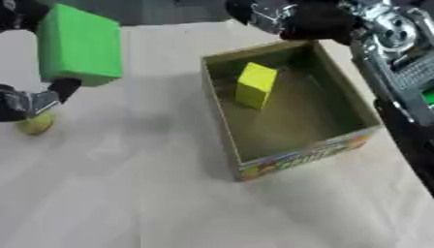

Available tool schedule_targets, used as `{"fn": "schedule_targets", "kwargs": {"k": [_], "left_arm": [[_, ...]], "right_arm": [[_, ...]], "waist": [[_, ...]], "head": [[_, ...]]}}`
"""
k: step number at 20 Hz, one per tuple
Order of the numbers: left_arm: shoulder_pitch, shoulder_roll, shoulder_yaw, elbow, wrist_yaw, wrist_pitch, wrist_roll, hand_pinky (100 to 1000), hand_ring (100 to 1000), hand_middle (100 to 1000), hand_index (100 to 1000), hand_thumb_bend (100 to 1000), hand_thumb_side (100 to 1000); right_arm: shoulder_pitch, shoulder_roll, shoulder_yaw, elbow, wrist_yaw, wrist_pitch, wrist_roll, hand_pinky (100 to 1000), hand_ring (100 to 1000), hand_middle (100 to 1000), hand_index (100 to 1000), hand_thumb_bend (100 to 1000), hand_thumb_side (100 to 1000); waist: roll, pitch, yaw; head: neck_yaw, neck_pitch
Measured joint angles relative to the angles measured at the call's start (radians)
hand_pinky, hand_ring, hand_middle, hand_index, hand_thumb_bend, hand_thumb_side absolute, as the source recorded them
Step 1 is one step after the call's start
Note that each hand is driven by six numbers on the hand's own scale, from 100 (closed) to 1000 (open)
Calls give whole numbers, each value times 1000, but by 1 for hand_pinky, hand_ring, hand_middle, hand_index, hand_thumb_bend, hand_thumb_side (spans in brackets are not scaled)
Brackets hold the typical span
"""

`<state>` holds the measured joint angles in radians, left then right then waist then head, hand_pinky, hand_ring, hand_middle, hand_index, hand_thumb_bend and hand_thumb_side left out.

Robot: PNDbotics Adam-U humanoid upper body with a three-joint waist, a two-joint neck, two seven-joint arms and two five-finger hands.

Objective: Pick up the objects with one hand, pass them to the other hand, and then place them into the box on the other side of the table.

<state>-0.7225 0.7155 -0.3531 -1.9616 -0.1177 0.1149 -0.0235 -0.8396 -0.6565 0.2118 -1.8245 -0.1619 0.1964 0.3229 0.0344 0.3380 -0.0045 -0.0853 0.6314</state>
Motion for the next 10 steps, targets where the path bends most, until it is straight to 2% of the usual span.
{"fn": "schedule_targets", "kwargs": {"k": [10], "left_arm": [[-8,-25,-29,20,2,-5,8,721,564,471,566,100,103]], "right_arm": [[-70,25,42,0,109,-12,57,955,795,817,867,452,469]], "waist": [[0,-5,0]], "head": [[3,1]]}}
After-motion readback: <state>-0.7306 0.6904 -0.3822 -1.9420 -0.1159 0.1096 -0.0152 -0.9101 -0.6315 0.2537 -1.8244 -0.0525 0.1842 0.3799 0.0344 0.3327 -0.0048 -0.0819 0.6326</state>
